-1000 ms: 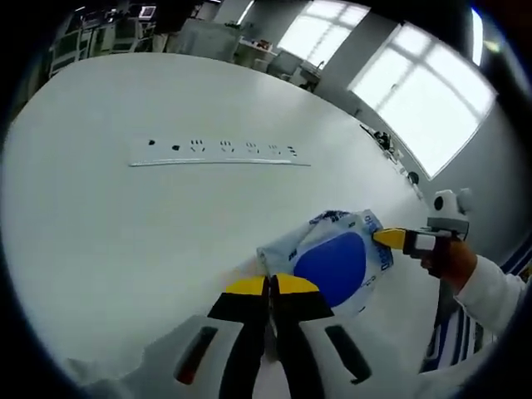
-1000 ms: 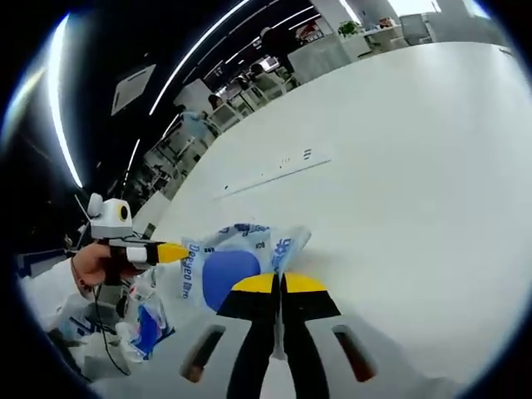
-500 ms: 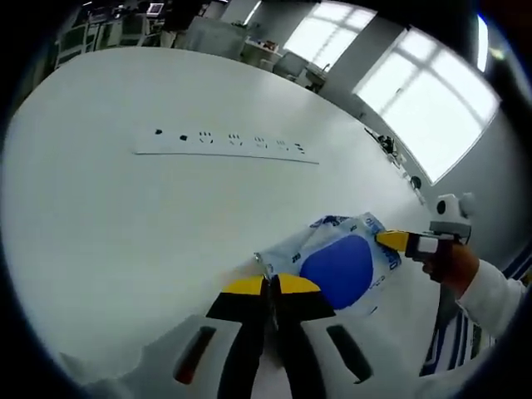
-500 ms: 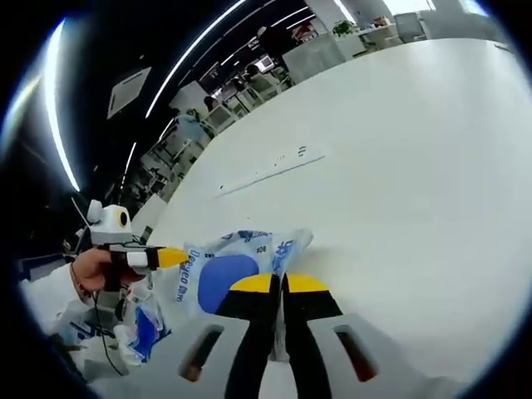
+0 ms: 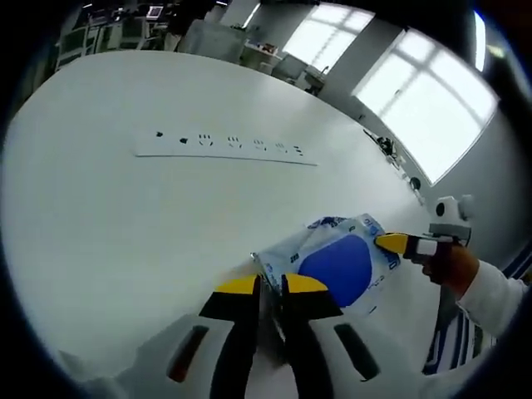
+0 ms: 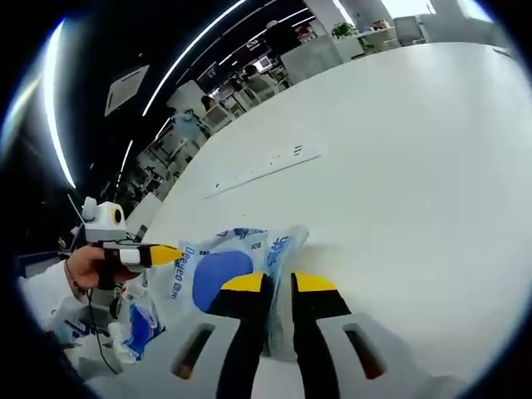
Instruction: Arrange the tabletop items into an orderly group along one side of the table until the central work area is clear of visible clutter.
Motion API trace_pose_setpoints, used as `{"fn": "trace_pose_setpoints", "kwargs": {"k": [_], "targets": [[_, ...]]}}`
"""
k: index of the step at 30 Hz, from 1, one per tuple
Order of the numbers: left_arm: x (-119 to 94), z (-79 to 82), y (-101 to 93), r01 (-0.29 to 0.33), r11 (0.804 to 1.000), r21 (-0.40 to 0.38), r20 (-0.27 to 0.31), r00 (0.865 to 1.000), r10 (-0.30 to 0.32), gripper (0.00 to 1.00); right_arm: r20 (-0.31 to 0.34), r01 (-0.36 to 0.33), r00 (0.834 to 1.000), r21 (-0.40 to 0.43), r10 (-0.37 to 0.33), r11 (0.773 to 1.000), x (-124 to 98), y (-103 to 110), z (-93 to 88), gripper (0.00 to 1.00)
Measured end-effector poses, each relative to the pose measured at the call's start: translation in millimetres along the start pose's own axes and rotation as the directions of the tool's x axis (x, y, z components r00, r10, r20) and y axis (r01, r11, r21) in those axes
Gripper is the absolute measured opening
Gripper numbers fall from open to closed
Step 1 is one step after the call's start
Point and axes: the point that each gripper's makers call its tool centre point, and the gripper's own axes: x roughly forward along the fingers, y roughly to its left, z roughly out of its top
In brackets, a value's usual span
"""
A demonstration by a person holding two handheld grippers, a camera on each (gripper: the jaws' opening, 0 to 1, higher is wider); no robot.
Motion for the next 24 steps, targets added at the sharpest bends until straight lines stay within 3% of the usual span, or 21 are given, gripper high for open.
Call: {"fn": "trace_pose_setpoints", "kwargs": {"k": [24], "targets": [[-33.6, 18.4, -8.1, 0.007, 0.998, 0.054, 0.063, 0.998, -0.01, 0.4, 0.069, 0.027, 0.997, -0.036, -0.024, 0.999, -25.0, 7.8, 12.5, 0.26]]}}
